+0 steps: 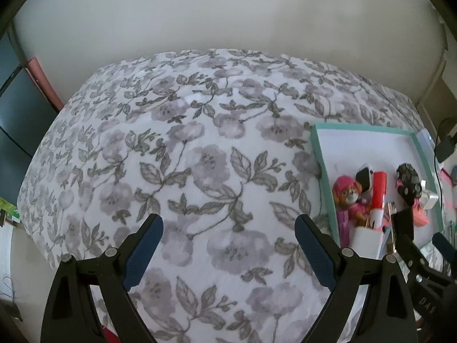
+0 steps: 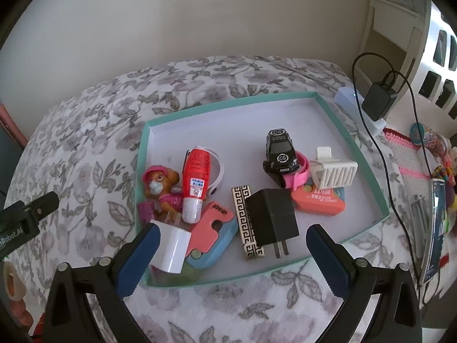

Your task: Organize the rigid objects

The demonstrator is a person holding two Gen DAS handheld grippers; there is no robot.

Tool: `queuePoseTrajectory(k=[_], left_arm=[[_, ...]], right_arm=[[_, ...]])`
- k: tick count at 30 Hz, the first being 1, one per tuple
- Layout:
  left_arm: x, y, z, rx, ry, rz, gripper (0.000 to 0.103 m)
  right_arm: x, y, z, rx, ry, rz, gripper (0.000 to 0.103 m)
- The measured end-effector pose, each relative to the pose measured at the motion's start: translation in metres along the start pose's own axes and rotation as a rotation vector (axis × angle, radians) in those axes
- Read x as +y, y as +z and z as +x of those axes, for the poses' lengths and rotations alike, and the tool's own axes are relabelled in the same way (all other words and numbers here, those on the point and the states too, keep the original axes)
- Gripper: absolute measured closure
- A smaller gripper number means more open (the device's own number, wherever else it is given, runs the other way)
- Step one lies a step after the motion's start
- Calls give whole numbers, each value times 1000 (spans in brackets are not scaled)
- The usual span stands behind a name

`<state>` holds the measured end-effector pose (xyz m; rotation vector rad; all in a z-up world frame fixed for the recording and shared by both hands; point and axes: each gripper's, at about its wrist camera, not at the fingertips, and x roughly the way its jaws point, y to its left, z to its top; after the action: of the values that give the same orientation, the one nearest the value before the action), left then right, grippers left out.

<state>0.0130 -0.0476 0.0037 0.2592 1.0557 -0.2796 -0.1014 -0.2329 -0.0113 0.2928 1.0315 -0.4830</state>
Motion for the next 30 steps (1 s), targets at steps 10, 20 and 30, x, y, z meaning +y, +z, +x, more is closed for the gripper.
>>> queuePoseTrajectory(k=[10, 20, 30], left_arm=[[15, -22, -1, 39, 11, -4, 9], [15, -34, -7, 42, 19, 21, 9], [12, -38, -10, 36, 28, 44, 9]], right_arm=[[3, -9, -4, 6, 10, 5, 0], [10, -18, -9, 16, 14, -7, 0], [16, -25, -12, 21, 17, -28, 0]])
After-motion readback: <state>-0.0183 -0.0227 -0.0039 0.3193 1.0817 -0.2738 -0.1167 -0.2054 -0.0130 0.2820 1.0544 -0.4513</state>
